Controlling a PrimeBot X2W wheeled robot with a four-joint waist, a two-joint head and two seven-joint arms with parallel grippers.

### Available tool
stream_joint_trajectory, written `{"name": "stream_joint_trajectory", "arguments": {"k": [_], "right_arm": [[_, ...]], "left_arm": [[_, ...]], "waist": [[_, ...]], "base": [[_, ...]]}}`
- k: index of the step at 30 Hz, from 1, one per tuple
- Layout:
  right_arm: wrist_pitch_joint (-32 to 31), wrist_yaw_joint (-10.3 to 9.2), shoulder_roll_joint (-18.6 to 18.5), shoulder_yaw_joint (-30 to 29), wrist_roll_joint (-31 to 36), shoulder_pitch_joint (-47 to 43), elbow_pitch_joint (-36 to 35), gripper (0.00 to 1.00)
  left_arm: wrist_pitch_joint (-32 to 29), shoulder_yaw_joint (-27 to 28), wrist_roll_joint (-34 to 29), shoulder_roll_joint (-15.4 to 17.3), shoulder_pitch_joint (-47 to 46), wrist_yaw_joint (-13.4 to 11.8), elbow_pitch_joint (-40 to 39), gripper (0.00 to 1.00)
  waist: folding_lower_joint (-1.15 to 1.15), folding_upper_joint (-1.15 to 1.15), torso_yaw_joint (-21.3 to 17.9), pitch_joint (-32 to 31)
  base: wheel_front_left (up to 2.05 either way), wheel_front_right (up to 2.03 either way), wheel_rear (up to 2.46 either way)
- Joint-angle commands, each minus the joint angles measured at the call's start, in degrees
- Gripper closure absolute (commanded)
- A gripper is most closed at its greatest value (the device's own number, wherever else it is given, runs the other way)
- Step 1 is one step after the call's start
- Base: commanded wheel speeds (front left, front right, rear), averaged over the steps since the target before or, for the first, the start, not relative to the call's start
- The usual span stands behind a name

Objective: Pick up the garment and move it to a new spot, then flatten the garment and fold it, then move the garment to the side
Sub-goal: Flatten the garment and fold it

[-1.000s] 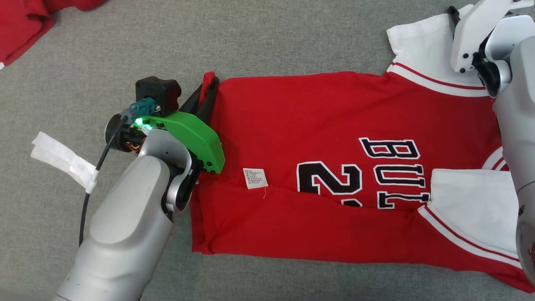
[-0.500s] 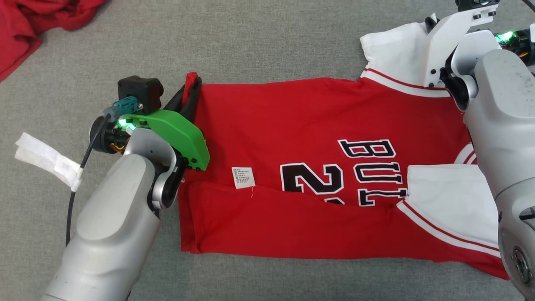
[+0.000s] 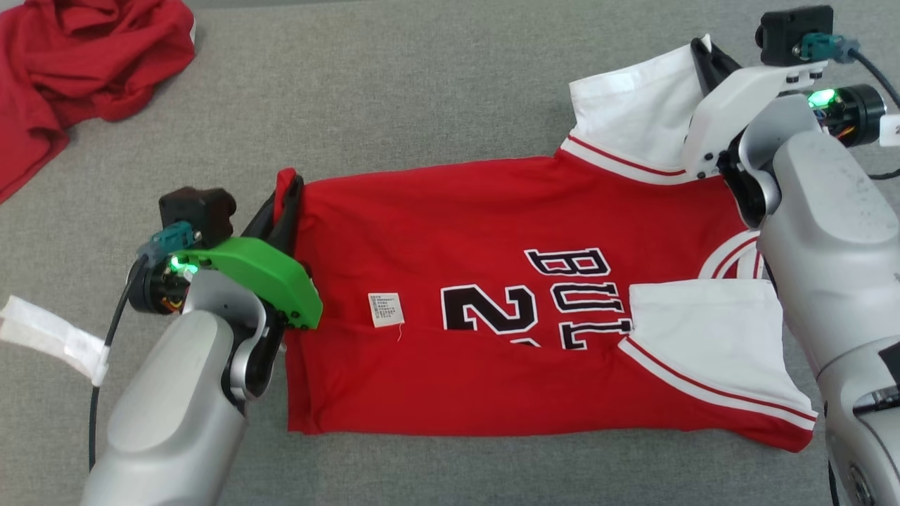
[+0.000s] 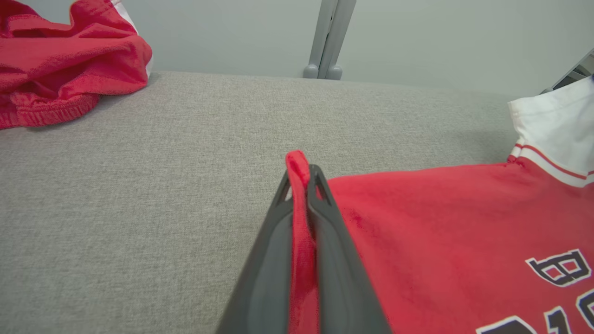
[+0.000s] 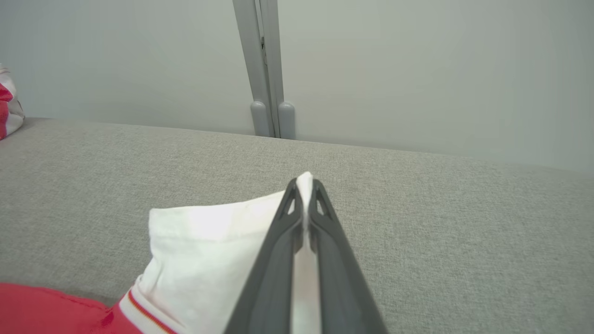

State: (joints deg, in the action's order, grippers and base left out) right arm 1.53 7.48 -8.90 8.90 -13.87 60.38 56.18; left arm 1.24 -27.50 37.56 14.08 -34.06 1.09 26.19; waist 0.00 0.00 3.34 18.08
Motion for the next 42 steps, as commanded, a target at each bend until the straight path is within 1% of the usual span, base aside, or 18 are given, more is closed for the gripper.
{"name": "stream_joint_trajectory", "arguments": {"k": [1, 5, 7, 10, 13, 16, 19, 21, 23, 24, 25, 26, 27, 28, 32, 37, 42], "right_arm": [[1.2, 0.01, -0.5, 0.9, -1.1, -2.4, -1.4, 1.0], [3.3, 0.01, -1.6, 3.0, -4.6, -9.3, -7.5, 1.0], [3.7, 0.01, -2.4, 3.0, -6.3, -13.5, -11.3, 1.0], [3.5, 0.01, -3.5, 2.0, -7.3, -20.1, -17.3, 1.0], [2.5, 0.01, -3.5, -0.2, -7.7, -27.1, -23.8, 1.0], [0.7, 0.01, -2.5, -3.5, -6.6, -34.3, -31.1, 1.0], [-1.6, 0.01, -0.4, -6.7, -5.1, -40.7, -37.6, 1.0], [-3.4, 0.01, 1.3, -8.4, -4.6, -44.0, -40.8, 1.0], [-4.6, 0.0, 2.1, -9.9, -3.1, -46.4, -43.0, 1.0], [-4.9, 0.0, 2.5, -10.3, -2.4, -47.3, -43.7, 1.0], [-4.9, 0.0, 3.3, -11.1, -2.0, -48.3, -44.4, 0.89], [-5.2, 0.0, 3.7, -11.6, -1.6, -49.0, -44.7, 0.72], [-5.3, 0.0, 4.1, -12.0, -1.1, -49.8, -45.2, 0.46], [-5.3, 0.0, 4.3, -12.6, -1.0, -50.4, -45.5, 0.0], [-5.6, -0.01, 5.3, -14.7, -0.7, -53.1, -46.7, 0.0], [-6.2, -0.01, 5.7, -17.2, 0.1, -56.0, -48.5, 0.0], [-7.3, -0.01, 5.9, -18.3, 1.9, -56.7, -49.0, 0.0]], "left_arm": [[0.6, 0.3, 0.5, 0.8, 2.3, -0.1, -0.9, 1.0], [2.3, 0.5, 1.1, 1.6, 7.9, -1.0, -4.9, 1.0], [3.1, 0.5, 1.4, 1.9, 10.9, -1.6, -7.4, 1.0], [4.0, 0.7, 2.0, 2.1, 15.4, -2.8, -11.1, 1.0], [4.8, 0.9, 2.7, 2.1, 19.6, -4.2, -14.5, 1.0], [5.4, 1.5, 3.8, 2.0, 23.3, -5.4, -17.1, 1.0], [6.1, 1.9, 4.3, 2.0, 26.3, -6.2, -18.2, 1.0], [6.5, 1.8, 4.8, 1.8, 27.7, -6.3, -18.3, 1.0], [7.0, 1.7, 5.1, 1.6, 28.5, -5.9, -17.7, 1.0], [7.1, 1.5, 5.1, 1.6, 28.9, -5.7, -17.5, 0.97], [7.5, 1.3, 5.1, 1.4, 29.4, -5.5, -17.2, 0.89], [7.8, 1.3, 5.4, 1.2, 29.7, -5.4, -17.0, 0.33], [8.2, 1.4, 5.6, 1.1, 30.0, -5.2, -16.9, 0.0], [8.5, 1.5, 5.8, 1.0, 30.4, -5.2, -16.7, 0.0], [10.5, 2.8, 6.3, 0.9, 31.8, -5.5, -17.2, 0.0], [12.7, 5.5, 5.4, 1.2, 33.5, -6.9, -17.8, 0.0], [13.5, 7.1, 3.9, 0.6, 34.1, -7.7, -17.9, 0.0]], "waist": [[0.0, 0.0, -2.1, -2.8], [0.0, 0.0, -2.9, -4.7], [0.0, 0.0, -3.0, -5.5], [0.0, 0.0, -3.3, -6.3], [0.0, 0.0, -3.4, -7.0], [0.0, 0.0, -3.6, -7.6], [0.0, 0.0, -3.9, -8.0], [0.0, 0.0, -4.1, -8.1], [0.0, 0.0, -4.3, -8.2], [0.0, 0.0, -4.4, -8.2], [0.0, 0.0, -4.5, -8.3], [0.0, 0.0, -4.5, -8.3], [0.0, 0.0, -4.5, -8.4], [0.0, 0.0, -4.5, -8.5], [0.0, 0.0, -4.2, -9.0], [0.0, 0.0, -3.7, -10.1], [0.0, 0.0, -3.3, -11.2]], "base": [[0.0, 0.0, 0.0], [0.0, 0.0, 0.0], [0.0, 0.0, 0.0], [0.0, 0.0, 0.0], [0.0, 0.0, 0.0], [0.0, 0.0, 0.0], [0.0, 0.0, 0.0], [0.0, 0.0, 0.0], [0.0, 0.0, 0.0], [0.0, 0.0, 0.0], [0.0, 0.0, 0.0], [0.0, 0.0, 0.0], [0.0, 0.0, 0.0], [0.0, 0.0, 0.0], [0.0, 0.0, 0.0], [0.0, 0.0, 0.0], [0.0, 0.0, 0.0]]}}
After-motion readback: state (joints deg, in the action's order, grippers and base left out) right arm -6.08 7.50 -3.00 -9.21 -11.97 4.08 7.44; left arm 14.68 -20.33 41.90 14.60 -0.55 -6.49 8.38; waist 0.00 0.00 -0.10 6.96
